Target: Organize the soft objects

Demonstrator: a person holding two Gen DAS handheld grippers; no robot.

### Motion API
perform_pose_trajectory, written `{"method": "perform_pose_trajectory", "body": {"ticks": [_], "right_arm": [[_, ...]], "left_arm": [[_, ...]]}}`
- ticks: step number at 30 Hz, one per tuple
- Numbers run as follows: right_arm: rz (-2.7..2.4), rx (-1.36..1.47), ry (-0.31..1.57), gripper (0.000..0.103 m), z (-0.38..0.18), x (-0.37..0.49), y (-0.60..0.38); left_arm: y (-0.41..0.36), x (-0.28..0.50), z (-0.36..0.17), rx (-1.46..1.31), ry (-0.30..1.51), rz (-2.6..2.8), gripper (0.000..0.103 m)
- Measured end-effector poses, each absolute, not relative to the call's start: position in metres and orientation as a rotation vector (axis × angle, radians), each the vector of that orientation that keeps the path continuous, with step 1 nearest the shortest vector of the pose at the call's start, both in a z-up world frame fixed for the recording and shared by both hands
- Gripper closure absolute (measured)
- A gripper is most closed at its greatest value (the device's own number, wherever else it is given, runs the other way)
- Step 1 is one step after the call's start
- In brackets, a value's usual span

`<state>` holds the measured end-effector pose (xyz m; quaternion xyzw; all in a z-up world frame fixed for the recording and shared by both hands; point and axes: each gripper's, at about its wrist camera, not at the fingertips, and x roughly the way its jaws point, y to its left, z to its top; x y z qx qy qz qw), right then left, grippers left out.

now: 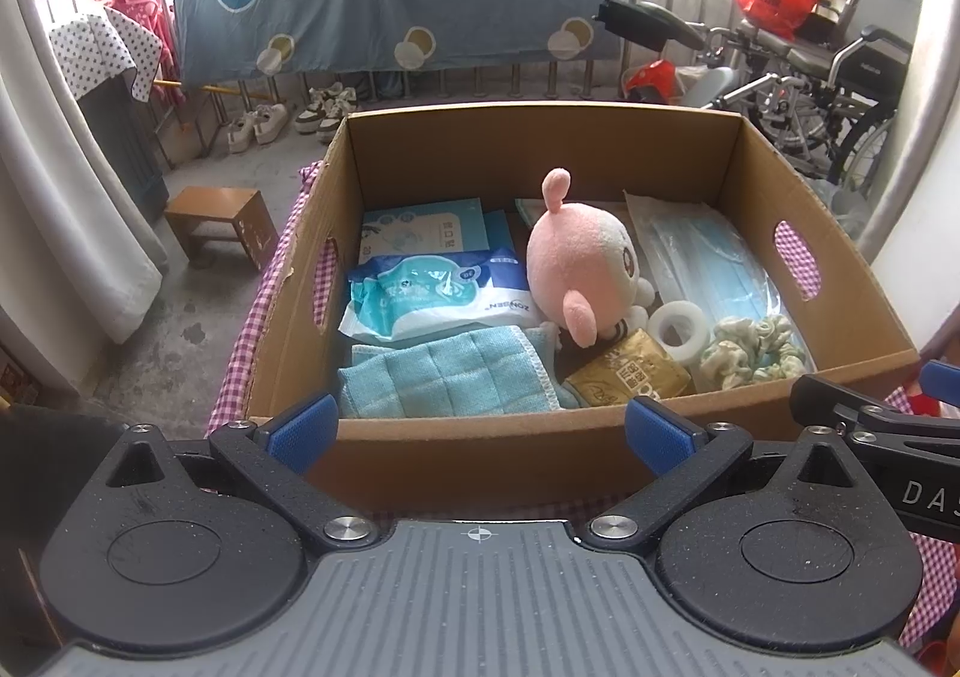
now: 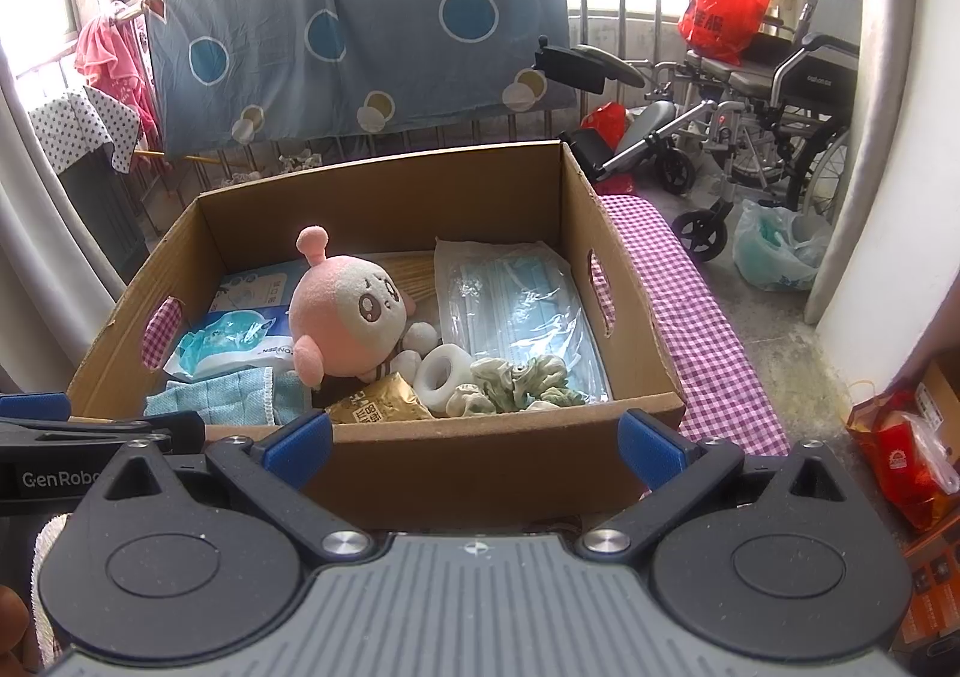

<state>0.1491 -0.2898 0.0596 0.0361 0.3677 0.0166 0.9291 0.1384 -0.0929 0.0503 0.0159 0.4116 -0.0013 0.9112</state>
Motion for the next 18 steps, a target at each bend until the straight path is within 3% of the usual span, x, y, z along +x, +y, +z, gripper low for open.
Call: {"method": "perform_pose_trajectory", "body": {"ticks": [18], "right_arm": [[0.033, 0.075, 0.757, 0.000, 0.0595, 0.1483, -0.2886]], "left_arm": [[-0.0915, 0.1380, 0.0506, 0.031, 0.852, -0.001, 0.001]]}}
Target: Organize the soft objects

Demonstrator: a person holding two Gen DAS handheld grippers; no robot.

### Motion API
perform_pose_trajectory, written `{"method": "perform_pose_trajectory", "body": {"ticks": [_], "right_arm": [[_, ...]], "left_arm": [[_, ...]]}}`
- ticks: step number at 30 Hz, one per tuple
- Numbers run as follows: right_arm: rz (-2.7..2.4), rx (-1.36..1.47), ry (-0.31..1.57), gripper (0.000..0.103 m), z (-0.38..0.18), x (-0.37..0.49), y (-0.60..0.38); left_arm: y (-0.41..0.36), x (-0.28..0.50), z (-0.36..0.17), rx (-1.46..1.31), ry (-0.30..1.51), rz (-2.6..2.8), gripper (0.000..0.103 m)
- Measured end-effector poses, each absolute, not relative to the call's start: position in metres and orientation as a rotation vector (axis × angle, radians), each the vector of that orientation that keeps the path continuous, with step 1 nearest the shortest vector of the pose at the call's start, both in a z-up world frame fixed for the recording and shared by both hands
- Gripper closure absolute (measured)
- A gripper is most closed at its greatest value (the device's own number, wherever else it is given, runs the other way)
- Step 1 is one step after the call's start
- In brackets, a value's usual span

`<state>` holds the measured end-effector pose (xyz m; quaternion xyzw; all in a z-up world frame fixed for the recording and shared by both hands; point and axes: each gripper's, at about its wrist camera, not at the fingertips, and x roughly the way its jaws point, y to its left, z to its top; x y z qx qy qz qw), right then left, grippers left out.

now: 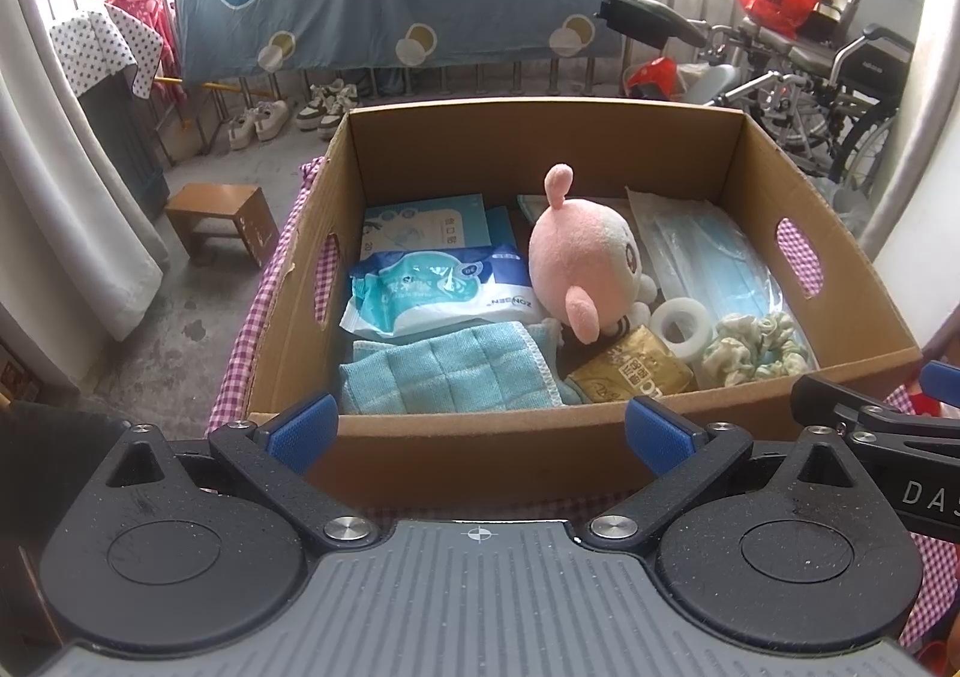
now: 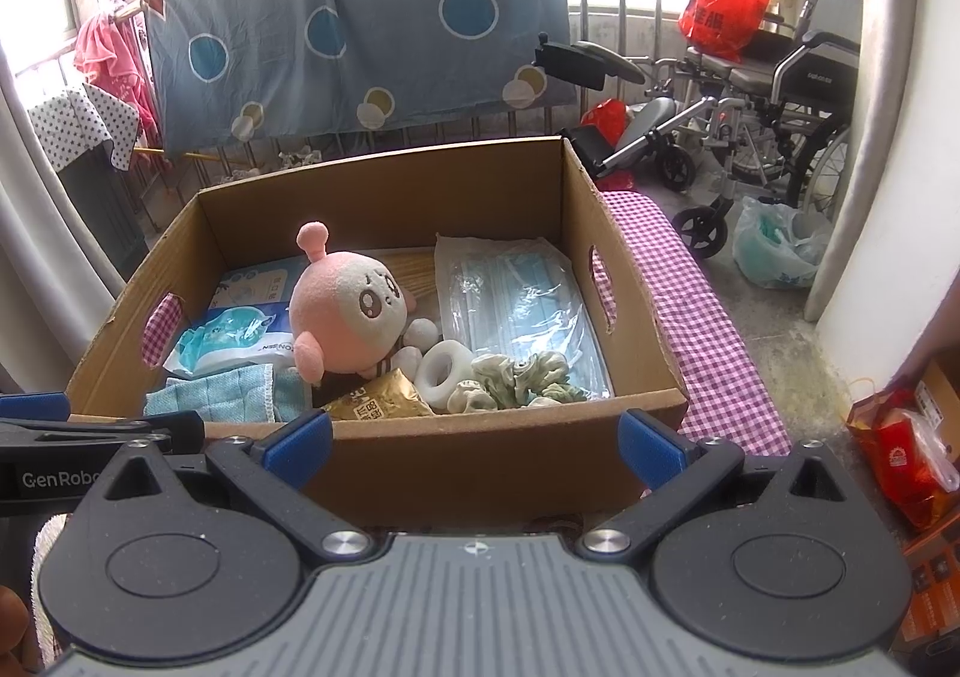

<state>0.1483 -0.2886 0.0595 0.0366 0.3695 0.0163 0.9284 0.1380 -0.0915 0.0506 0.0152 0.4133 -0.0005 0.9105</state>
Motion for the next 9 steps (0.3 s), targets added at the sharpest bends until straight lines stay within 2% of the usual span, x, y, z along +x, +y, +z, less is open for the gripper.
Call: {"method": "perform_pose_trajectory", "body": {"ticks": [9], "right_arm": [[0.033, 0.074, 0.757, 0.000, 0.0590, 0.1482, -0.2887]], "left_arm": [[-0.0907, 0.1364, 0.0499, 0.029, 0.855, 0.001, 0.001]]}}
